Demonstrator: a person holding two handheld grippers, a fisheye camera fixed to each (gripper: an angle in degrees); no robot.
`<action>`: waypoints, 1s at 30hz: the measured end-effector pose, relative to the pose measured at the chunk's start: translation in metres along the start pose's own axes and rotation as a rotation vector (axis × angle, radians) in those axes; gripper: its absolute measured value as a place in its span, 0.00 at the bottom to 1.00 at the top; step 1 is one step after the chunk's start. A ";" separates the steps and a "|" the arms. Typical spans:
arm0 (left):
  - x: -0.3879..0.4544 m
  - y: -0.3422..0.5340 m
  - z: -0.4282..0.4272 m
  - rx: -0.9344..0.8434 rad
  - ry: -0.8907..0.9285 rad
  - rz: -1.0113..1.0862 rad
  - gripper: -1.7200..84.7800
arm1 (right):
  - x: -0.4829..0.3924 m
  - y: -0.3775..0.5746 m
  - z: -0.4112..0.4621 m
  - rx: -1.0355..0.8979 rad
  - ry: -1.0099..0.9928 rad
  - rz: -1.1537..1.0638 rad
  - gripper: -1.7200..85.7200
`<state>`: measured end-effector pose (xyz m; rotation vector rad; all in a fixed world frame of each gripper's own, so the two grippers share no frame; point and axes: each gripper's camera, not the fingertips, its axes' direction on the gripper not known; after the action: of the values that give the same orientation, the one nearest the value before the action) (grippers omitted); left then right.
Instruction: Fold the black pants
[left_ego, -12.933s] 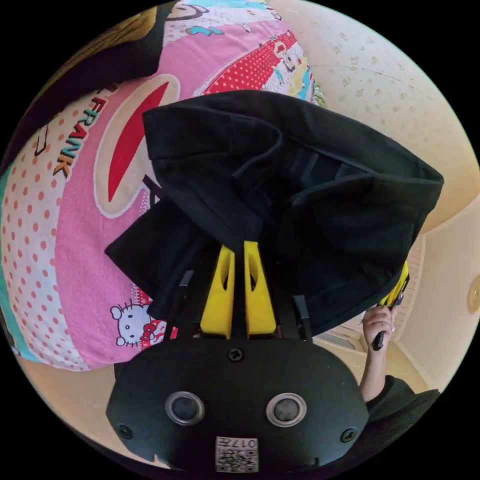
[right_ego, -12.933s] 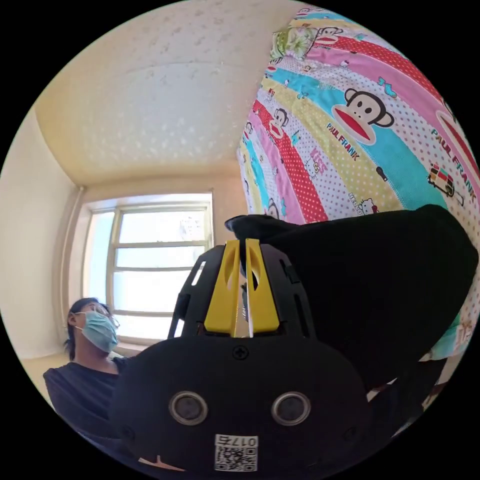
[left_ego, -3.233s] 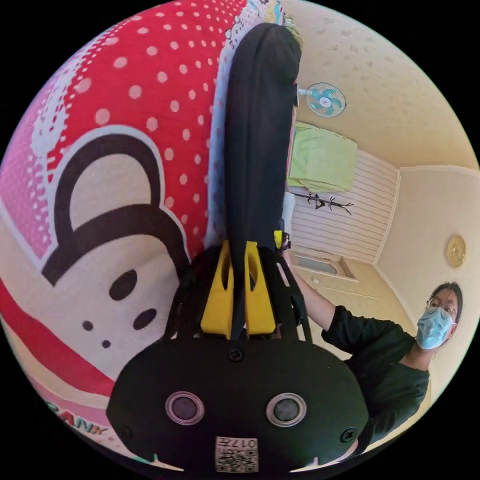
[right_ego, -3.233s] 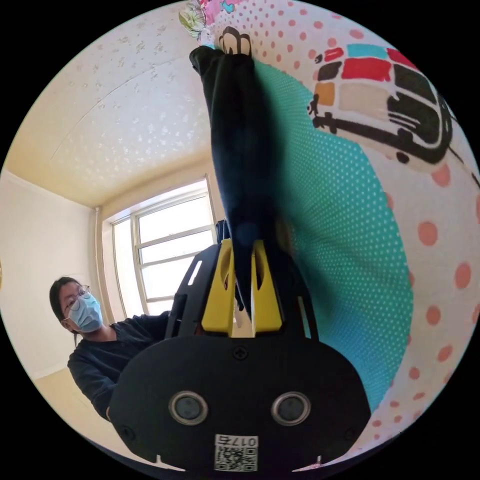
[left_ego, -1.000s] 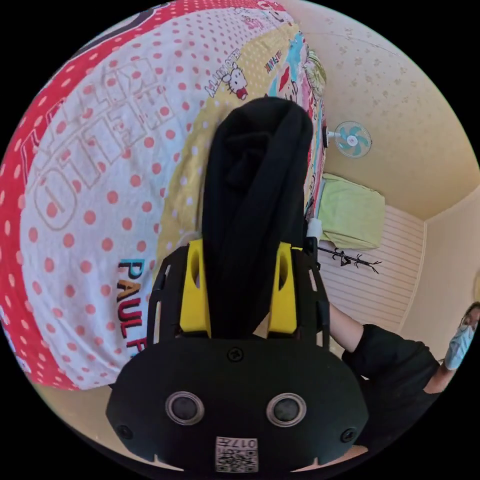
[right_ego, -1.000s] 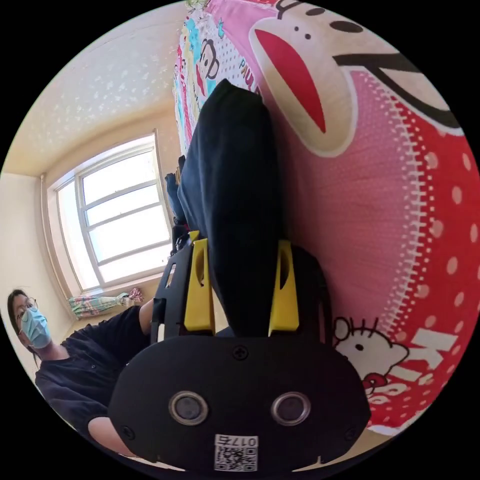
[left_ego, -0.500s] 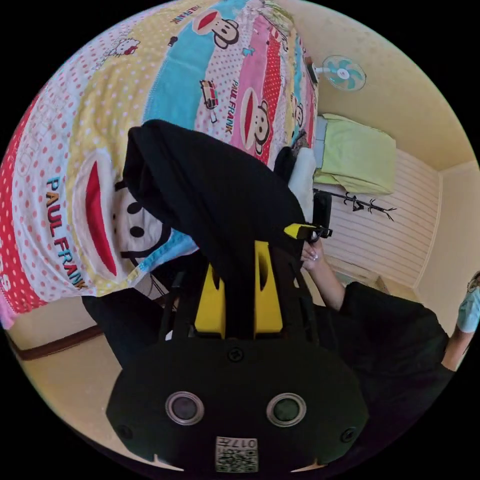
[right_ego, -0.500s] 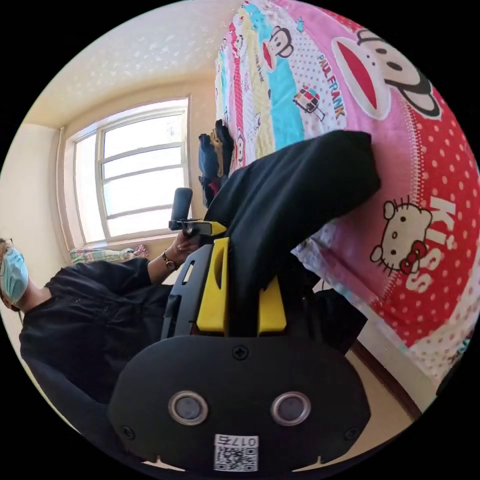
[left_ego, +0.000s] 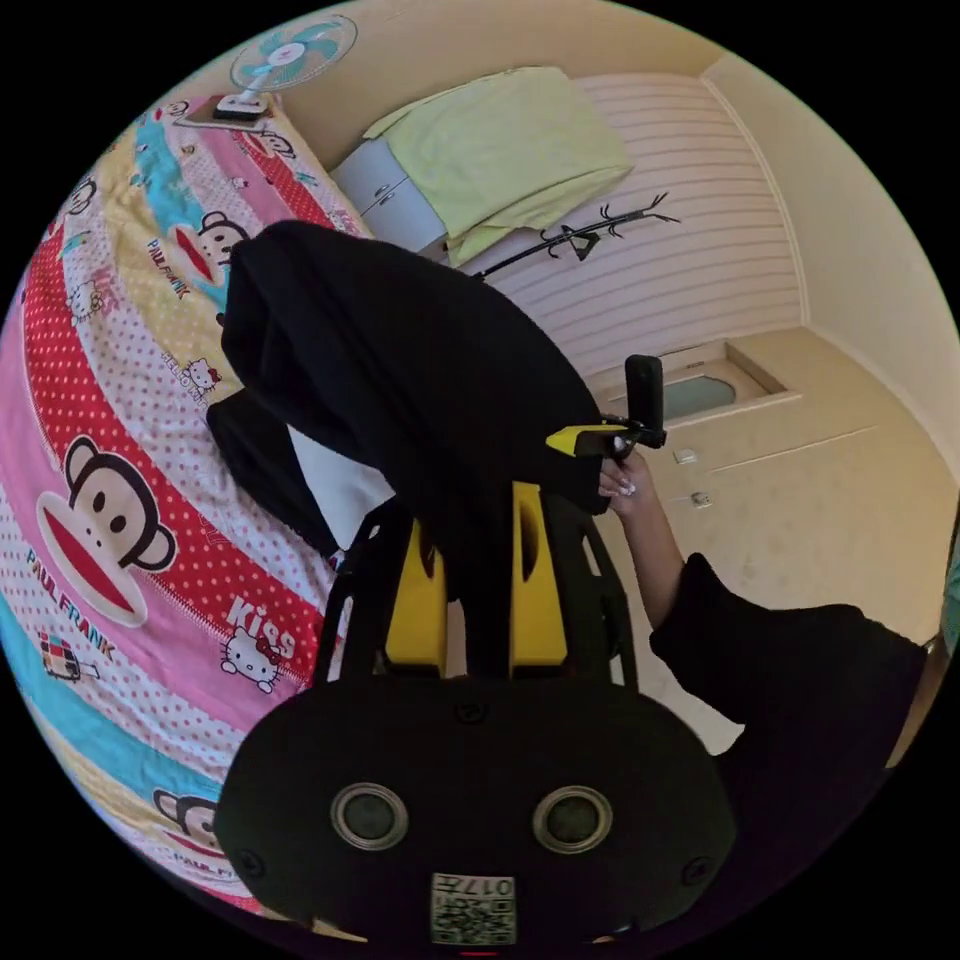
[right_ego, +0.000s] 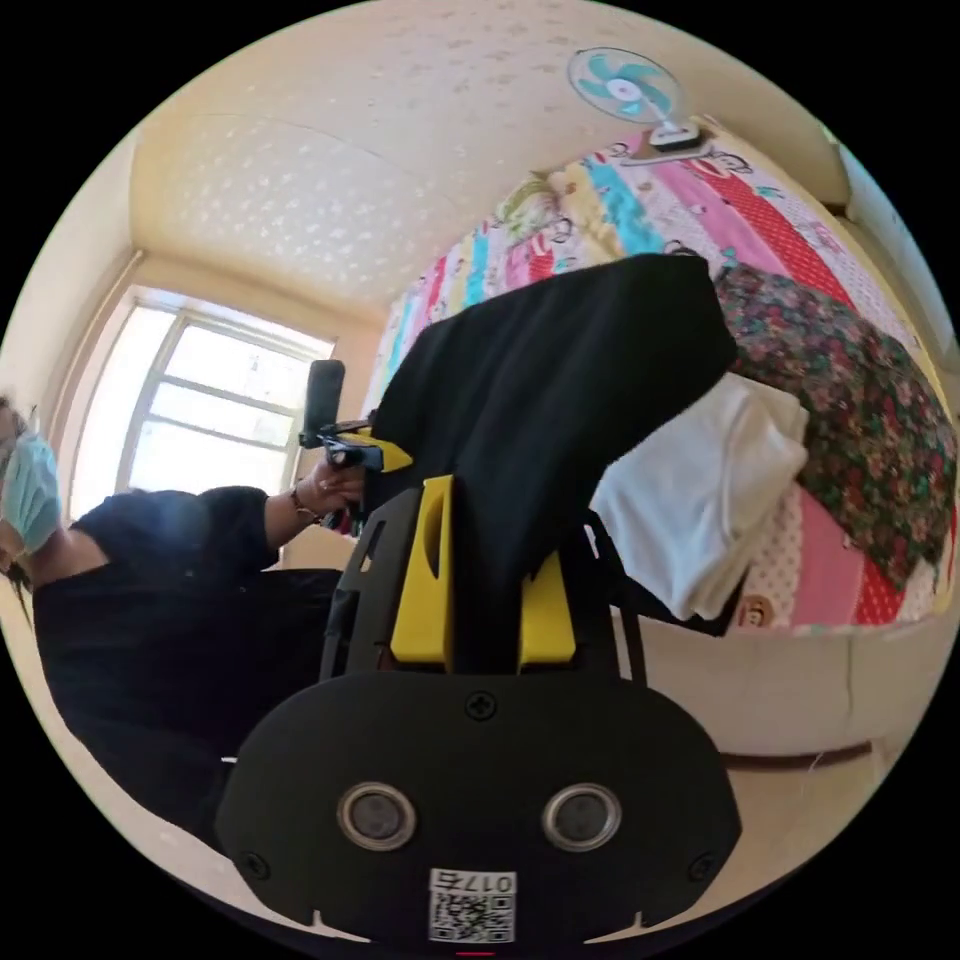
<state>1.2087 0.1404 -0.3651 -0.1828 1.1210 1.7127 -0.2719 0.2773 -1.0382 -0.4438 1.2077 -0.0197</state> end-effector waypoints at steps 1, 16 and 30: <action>-0.015 -0.024 0.020 -0.036 -0.009 -0.078 0.13 | 0.015 -0.007 0.001 -0.013 0.055 0.070 0.14; -0.234 0.271 -0.097 -0.489 -0.319 -1.243 0.01 | 0.144 -0.068 0.225 -0.418 0.715 0.520 0.14; -0.157 0.380 -0.209 -0.563 -0.388 -1.210 0.01 | 0.142 -0.111 0.303 -0.636 0.836 0.533 0.12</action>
<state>0.8940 -0.1315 -0.1645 -0.6836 0.0815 0.8286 0.0786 0.2377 -1.0430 -0.6801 2.1377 0.7153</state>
